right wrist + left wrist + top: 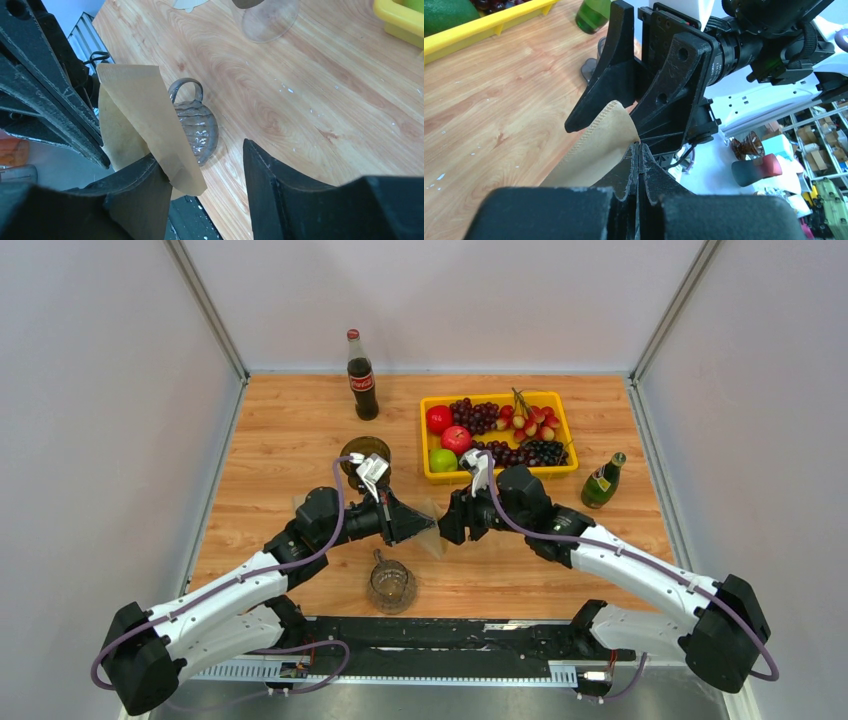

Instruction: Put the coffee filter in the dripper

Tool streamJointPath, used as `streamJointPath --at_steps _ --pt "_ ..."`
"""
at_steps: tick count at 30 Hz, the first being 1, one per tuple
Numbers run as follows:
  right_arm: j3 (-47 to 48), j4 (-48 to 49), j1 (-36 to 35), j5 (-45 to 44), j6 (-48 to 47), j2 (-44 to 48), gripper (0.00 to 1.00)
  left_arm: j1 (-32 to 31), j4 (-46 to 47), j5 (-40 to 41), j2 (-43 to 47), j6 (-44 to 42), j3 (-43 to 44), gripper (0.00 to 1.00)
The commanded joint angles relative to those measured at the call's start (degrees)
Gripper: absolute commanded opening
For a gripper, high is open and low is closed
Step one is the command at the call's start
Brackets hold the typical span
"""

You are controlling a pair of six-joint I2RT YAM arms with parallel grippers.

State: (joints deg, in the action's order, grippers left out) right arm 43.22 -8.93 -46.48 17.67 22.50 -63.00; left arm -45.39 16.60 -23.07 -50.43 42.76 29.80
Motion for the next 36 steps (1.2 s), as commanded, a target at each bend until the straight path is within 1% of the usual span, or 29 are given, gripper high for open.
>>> streamJointPath --at_steps 1,8,14,18,20,24,26,27,28,29,30,31,32,33,34,35,36 --pt "-1.08 6.52 -0.39 1.82 0.98 0.19 0.52 -0.22 3.18 -1.47 0.76 0.59 0.58 0.00" --pt "-1.92 10.41 -0.37 4.56 0.50 0.78 0.43 -0.23 3.01 -1.62 0.44 0.48 0.85 0.00" --pt "-2.30 10.39 -0.38 5.53 0.52 1.11 0.24 -0.23 2.54 -1.15 0.56 0.33 1.10 0.00" --pt "-2.48 9.23 -0.43 2.64 0.28 2.57 0.09 -0.23 -0.06 0.17 1.00 -0.36 1.75 0.00" --pt "-2.18 5.89 -0.39 0.05 0.01 3.38 0.01 -0.23 -2.61 1.92 1.38 -1.19 2.86 0.00" --pt "-0.83 1.13 -0.39 -5.67 -0.52 5.02 0.00 -0.22 -7.96 3.53 1.17 -3.29 4.95 0.00" --pt "0.27 -1.68 -0.43 -8.75 -0.36 5.45 0.00 -0.21 -8.99 3.58 0.58 -3.85 5.52 0.08" --pt "0.85 -3.15 -0.38 -10.01 -0.37 5.51 0.00 -0.18 -9.07 3.44 0.46 -3.93 5.66 0.17" --pt "1.41 -4.73 -0.37 -11.18 -0.31 5.50 0.00 -0.20 -8.97 2.89 0.08 -3.94 5.80 0.22" --pt "1.97 -5.92 -0.37 -12.28 -0.18 5.48 0.00 -0.22 -8.61 2.65 -0.19 -3.93 5.93 0.33" --pt "2.53 -7.15 -0.37 -13.26 -0.01 5.32 0.00 -0.18 -8.38 1.99 -0.67 -3.92 6.14 0.38" --pt "3.20 -8.40 -0.37 -14.14 0.21 5.12 0.00 -0.20 -8.04 1.59 -0.96 -3.87 6.27 0.47" --pt "3.78 -9.57 -0.38 -15.03 0.43 4.82 0.00 -0.21 -7.84 0.67 -1.50 -3.79 6.59 0.50" --pt "4.32 -10.47 -0.38 -15.57 0.77 4.54 0.00 -0.18 -7.12 0.18 -1.77 -3.68 6.68 0.58" --pt "4.84 -11.46 -0.43 -16.16 1.05 4.33 0.00 -0.21 -6.63 -0.78 -2.30 -3.33 6.81 0.63" --pt "5.38 -12.37 -0.43 -16.75 1.60 3.88 0.00 -0.18 -5.74 -1.07 -2.56 -3.09 6.83 0.73" --pt "5.95 -13.41 -0.39 -17.41 2.13 3.45 0.00 -0.22 -5.37 -1.38 -3.09 -2.81 7.00 0.77"
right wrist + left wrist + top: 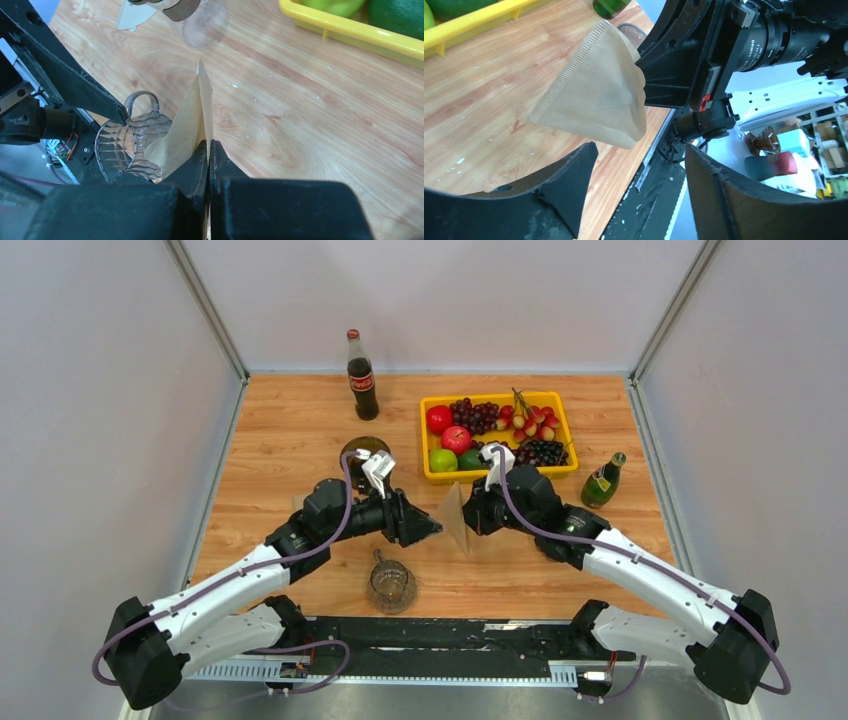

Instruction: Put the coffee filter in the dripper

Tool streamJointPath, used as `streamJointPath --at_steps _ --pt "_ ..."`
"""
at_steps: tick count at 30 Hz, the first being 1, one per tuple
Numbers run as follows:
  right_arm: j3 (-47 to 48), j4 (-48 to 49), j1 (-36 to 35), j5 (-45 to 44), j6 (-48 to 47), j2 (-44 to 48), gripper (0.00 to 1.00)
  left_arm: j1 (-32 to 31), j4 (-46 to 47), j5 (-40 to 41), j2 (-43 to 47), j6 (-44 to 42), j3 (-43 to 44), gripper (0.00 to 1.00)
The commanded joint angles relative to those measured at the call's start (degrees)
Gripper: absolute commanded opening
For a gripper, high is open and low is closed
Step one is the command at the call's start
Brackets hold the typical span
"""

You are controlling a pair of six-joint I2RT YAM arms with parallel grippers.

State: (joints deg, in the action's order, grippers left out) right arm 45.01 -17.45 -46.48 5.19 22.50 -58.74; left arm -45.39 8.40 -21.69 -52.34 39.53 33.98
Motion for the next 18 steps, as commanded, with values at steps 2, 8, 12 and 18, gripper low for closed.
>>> streamJointPath --at_steps 2,8,12,18 --pt "5.19 -6.56 -0.39 -7.57 3.78 -1.62 0.00 -0.27 3.42 -2.92 -2.19 0.82 3.31 0.89" --pt "7.90 -8.75 -0.44 -8.23 11.08 -3.68 0.00 -0.80 3.50 -3.03 -6.30 1.10 5.09 1.00" --pt "10.03 -10.21 -0.41 -7.57 14.43 -5.51 0.00 -3.03 -0.92 1.92 -8.76 -0.90 7.41 1.00" --pt "12.03 -11.03 -0.39 -5.19 16.68 -8.16 0.00 -7.58 -9.52 14.25 -12.78 -4.44 12.80 1.00"
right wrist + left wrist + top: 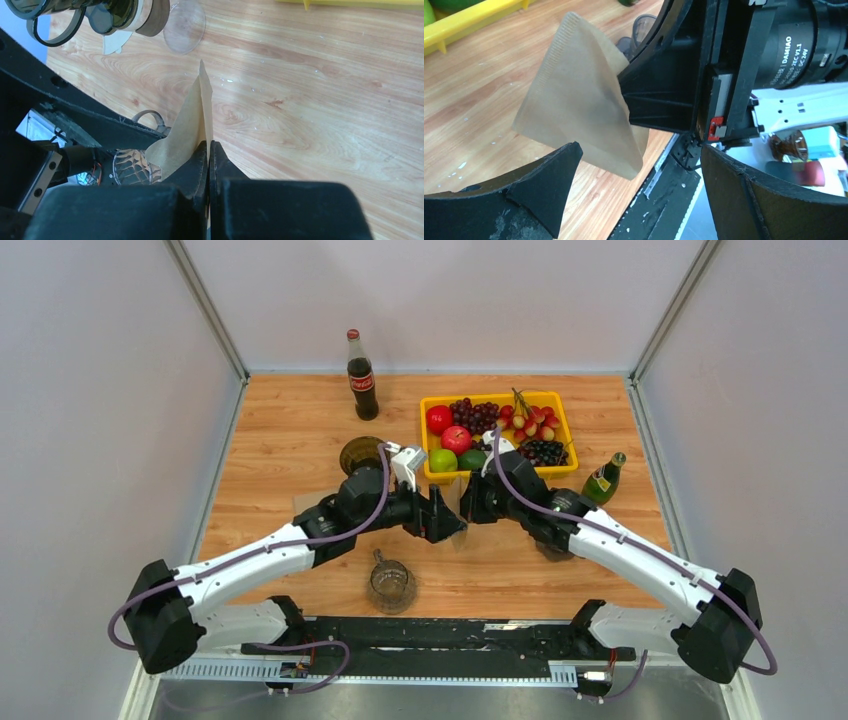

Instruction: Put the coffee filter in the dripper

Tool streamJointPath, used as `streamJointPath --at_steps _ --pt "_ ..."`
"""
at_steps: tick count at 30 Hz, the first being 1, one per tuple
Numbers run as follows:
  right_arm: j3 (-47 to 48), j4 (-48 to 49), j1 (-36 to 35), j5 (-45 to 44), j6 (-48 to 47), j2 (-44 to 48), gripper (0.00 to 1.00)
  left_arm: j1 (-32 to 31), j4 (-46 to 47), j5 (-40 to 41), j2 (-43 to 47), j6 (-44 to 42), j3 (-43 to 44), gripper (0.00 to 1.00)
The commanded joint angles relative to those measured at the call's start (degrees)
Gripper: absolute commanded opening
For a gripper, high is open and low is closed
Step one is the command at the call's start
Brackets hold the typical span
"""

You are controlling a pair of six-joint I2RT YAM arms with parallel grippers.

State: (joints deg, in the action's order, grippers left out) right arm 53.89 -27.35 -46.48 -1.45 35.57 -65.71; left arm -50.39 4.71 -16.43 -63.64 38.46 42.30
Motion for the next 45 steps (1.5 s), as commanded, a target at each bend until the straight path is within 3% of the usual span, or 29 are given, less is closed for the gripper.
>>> streamJointPath --at_steps 1,7,13,26,45 --pt "3.34 -1.17 -0.38 2.81 3.69 -1.32 0.00 -2.94 -6.72 11.95 -2.30 -3.78 5.40 1.00" --pt "3.32 -1.05 -0.42 5.24 3.10 -0.87 0.00 -4.64 -12.00 21.44 -5.07 -4.54 8.00 1.00" --pt "3.20 -0.82 -0.39 8.47 1.96 -0.64 0.00 -5.38 -13.33 23.73 -7.14 -4.43 9.25 0.92" --pt "2.45 -2.76 -0.44 2.70 -1.71 -1.51 0.00 -7.16 -16.61 31.31 -7.19 -3.82 11.22 0.89" --pt "2.02 -3.93 -0.46 -1.51 -6.26 1.19 0.00 -8.58 -20.04 34.38 -12.92 -4.19 17.01 0.87"
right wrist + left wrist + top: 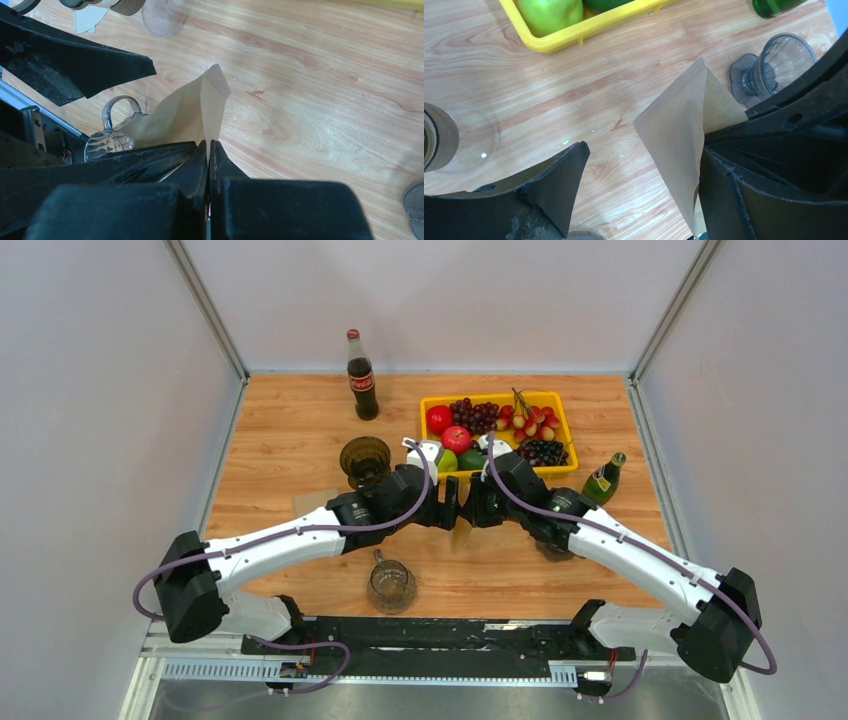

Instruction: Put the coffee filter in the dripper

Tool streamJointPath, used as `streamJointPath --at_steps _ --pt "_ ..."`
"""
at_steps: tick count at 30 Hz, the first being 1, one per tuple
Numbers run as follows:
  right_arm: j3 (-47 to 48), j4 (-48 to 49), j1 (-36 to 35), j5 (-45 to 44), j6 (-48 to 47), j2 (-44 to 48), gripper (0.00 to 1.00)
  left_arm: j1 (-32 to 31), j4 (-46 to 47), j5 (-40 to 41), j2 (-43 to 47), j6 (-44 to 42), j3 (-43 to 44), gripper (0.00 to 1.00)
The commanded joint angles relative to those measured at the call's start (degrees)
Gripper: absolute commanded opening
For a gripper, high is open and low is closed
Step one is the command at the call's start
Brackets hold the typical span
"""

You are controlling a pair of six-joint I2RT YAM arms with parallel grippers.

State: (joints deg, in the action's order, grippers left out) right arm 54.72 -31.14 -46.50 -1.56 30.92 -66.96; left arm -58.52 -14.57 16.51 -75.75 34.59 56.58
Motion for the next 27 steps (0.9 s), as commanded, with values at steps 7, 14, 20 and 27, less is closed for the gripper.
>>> streamJointPath --at_steps 7,14,20,27 --pt "0.62 -0.15 -0.43 -0.76 -1.81 2.24 0.00 -0.71 -0.88 0.69 -2.78 -0.84 3.67 0.73" --pt "-0.05 -0.75 -0.45 -2.60 -2.99 2.80 0.00 -0.83 -3.16 3.47 -3.16 -1.16 4.19 0.52" --pt "-0.44 -2.90 -0.39 -5.99 -6.16 4.05 0.00 -0.81 -5.86 7.16 -2.30 -1.78 3.10 0.42" --pt "0.15 -5.07 -0.34 -5.22 -9.82 4.16 0.00 -0.81 -6.41 7.26 -0.99 -2.00 1.56 0.28"
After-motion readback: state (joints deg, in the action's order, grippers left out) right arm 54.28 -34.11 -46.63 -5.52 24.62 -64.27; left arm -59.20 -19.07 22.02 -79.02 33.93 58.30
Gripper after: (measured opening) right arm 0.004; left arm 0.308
